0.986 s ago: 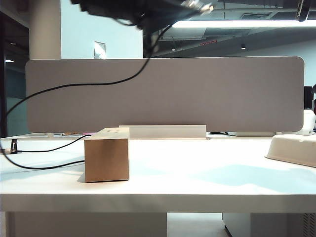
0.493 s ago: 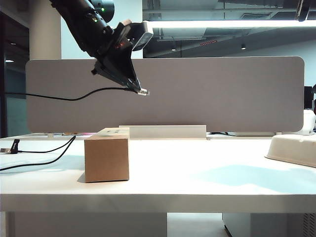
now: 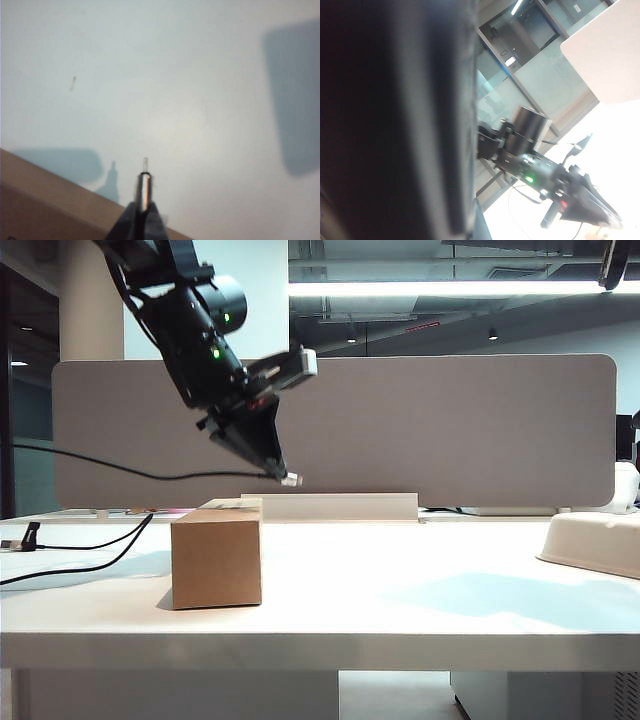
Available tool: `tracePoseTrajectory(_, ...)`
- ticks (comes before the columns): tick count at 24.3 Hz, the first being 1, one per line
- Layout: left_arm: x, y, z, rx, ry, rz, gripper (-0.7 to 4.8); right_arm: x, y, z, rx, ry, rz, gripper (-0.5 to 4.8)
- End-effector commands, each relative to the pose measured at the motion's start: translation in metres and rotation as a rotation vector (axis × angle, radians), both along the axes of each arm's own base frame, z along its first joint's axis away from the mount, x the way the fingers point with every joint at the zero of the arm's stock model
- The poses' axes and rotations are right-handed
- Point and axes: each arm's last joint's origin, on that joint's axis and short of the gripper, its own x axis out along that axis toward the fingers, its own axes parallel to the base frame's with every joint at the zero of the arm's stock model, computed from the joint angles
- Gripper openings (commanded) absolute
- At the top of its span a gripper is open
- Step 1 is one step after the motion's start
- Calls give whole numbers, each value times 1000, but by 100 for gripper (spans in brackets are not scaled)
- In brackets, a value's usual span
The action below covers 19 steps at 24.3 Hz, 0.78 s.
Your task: Pick up the charging cable and the phone, plug the charging cable into the charging port on the phone, and finally place them back on the table.
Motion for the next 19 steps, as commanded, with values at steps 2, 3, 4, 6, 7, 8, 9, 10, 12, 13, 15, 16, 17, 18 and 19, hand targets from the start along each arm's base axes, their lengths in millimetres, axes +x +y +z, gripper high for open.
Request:
tracePoseTrajectory(2, 5, -2, -12, 41, 6, 11, -6, -2, 0, 5, -11, -47, 10, -5)
tracePoseTrajectory(3, 5, -1, -13, 41, 6, 12, -6, -2, 0, 5, -11, -47, 10, -5)
tracePoseTrajectory(4, 6, -1, -12, 43, -1, 13, -6, -2, 0, 5, -11, -47, 10, -5)
tracePoseTrajectory(6, 7, 0, -12, 78, -24, 27, -6, -2, 0, 5, -11, -47, 10, -5)
tracePoseTrajectory(7, 6, 0, -13, 102, -23, 37, -6, -2, 0, 5, -11, -46, 10, -5)
tracePoseTrajectory(8, 6, 1, -13, 108, -21, 39, -6, -2, 0, 5, -11, -46, 10, -5)
tracePoseTrajectory(9, 6, 1, -14, 116, -24, 35, -6, -2, 0, 5, -11, -47, 10, -5)
tracePoseTrajectory(10, 6, 1, -14, 116, -24, 35, -6, -2, 0, 5, -11, -46, 10, -5)
tracePoseTrajectory(12, 6, 1, -14, 118, -25, 37, -6, -2, 0, 5, -11, -47, 10, -5)
tracePoseTrajectory(13, 6, 1, -14, 118, -25, 37, -5, -2, 0, 5, -11, -47, 10, -5)
tracePoseTrajectory(15, 6, 1, -14, 118, -25, 37, -5, -2, 0, 5, -11, -46, 10, -5)
tracePoseTrajectory(16, 6, 1, -14, 118, -25, 37, -4, -2, 0, 5, -11, -46, 10, -5)
tracePoseTrajectory(17, 6, 1, -14, 118, -26, 37, -1, -2, 0, 5, -11, -46, 10, -5)
tracePoseTrajectory(18, 6, 1, -13, 117, -27, 37, 0, -2, 0, 5, -11, -46, 10, -5)
tracePoseTrajectory(19, 6, 1, -13, 116, -27, 38, 10, -2, 0, 5, -11, -46, 10, -5)
